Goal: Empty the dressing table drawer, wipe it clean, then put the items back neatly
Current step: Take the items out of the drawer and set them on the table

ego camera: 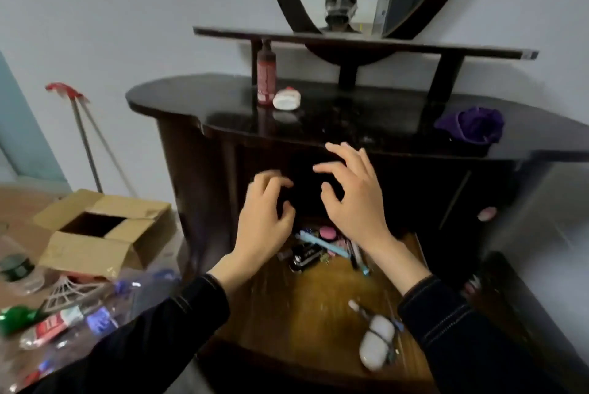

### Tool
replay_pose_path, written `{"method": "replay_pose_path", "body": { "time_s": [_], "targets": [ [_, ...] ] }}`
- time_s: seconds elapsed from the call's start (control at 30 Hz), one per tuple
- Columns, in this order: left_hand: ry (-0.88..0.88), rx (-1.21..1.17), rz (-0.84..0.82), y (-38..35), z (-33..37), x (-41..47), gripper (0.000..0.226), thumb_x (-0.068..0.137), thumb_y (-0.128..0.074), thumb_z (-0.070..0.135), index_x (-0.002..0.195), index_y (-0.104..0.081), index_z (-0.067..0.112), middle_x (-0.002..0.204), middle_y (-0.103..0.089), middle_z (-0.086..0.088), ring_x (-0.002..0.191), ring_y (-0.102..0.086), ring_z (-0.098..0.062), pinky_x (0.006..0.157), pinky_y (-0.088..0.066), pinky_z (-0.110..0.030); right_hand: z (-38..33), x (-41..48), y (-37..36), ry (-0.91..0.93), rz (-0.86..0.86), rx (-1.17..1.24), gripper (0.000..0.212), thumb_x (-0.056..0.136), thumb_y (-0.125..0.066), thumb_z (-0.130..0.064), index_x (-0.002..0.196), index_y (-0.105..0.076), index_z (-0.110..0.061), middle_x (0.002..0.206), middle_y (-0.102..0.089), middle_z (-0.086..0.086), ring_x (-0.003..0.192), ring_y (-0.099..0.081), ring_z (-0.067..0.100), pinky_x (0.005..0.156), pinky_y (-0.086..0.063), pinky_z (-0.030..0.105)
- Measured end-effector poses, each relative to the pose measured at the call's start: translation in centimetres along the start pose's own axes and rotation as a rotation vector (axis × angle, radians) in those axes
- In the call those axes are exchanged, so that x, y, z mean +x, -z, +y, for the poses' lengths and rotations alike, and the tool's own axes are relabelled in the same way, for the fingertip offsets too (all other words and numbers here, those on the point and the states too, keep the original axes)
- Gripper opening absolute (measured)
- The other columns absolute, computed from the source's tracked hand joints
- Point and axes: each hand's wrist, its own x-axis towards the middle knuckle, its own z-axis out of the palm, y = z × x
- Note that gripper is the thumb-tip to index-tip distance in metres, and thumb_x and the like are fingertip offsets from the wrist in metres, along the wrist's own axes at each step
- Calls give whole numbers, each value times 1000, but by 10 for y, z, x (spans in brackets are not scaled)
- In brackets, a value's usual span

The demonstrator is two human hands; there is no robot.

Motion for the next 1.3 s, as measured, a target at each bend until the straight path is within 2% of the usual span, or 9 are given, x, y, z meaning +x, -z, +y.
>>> {"method": "replay_pose_path", "body": {
  "time_s": [0.1, 0.2, 0.27, 0.43, 0.57, 0.67, 1.07, 1.17, 1.3],
  "targets": [
    [187, -99, -283, -39, -9, -42, 19, 83, -58, 16, 101, -65, 22, 101, -60, 5, 94, -59, -14, 81, -50, -33, 34, -81, -9, -239, -184, 98, 20, 97, -57, -18, 113, -64, -27, 117, -55, -15, 112, -55, 4, 92, -47, 19],
    [386, -126, -582, -78, -21, -63, 15, 88, -57, 12, 96, -68, 18, 95, -68, 1, 85, -65, -20, 75, -53, -37, 77, -150, -17, -684, -432, 148, 20, 101, -58, -15, 110, -64, -31, 111, -62, -13, 106, -63, 8, 87, -55, 26],
    [413, -102, -711, -101, -29, -73, 15, 90, -55, 9, 95, -68, 12, 91, -70, -5, 82, -67, -24, 73, -54, -40, 101, -177, -18, -817, -522, 99, 21, 100, -59, -15, 103, -63, -35, 104, -65, -16, 106, -64, 9, 86, -54, 24],
    [166, 74, -881, -126, -33, -81, 16, 92, -51, 16, 93, -67, 16, 89, -68, 0, 80, -63, -18, 68, -51, -33, 116, -196, -23, -814, -806, -121, 24, 94, -66, -28, 116, -60, -36, 117, -60, -15, 107, -61, 9, 88, -54, 30],
    [71, 124, -993, -128, -37, -89, 15, 94, -51, 16, 90, -65, 17, 88, -67, 2, 78, -61, -15, 69, -53, -34, 104, -193, -27, -729, -1059, -305, 70, 81, -71, -55, 139, -44, -27, 142, -49, -4, 127, -50, 23, 90, -47, 37],
    [69, 121, -1012, -126, -38, -89, 16, 95, -51, 16, 89, -65, 17, 88, -67, 1, 79, -61, -16, 71, -53, -35, 99, -190, -24, -689, -1202, -395, 87, 76, -76, -57, 145, -36, -22, 150, -43, 1, 134, -43, 30, 98, -46, 42],
    [33, 90, -1116, -125, -36, -91, 17, 96, -51, 17, 97, -68, 14, 97, -69, -1, 88, -63, -16, 79, -53, -35, 90, -187, -20, -750, -1233, -353, 80, 76, -84, -46, 136, -40, -18, 146, -42, 7, 121, -56, 31, 94, -53, 42],
    [28, 78, -1128, -125, -36, -90, 18, 97, -52, 19, 100, -69, 16, 100, -70, 0, 91, -63, -15, 83, -53, -37, 91, -187, -24, -887, -1115, -191, 71, 79, -84, -32, 136, -43, -18, 140, -44, 5, 116, -57, 27, 91, -56, 41],
    [48, 28, -1151, -126, -36, -90, 18, 97, -55, 21, 102, -71, 17, 102, -70, 3, 94, -64, -11, 87, -53, -34, 94, -183, -27, -1131, -948, 79, 45, 80, -82, -13, 117, -57, -19, 116, -57, 2, 100, -62, 19, 68, -61, 27]
  ]
}}
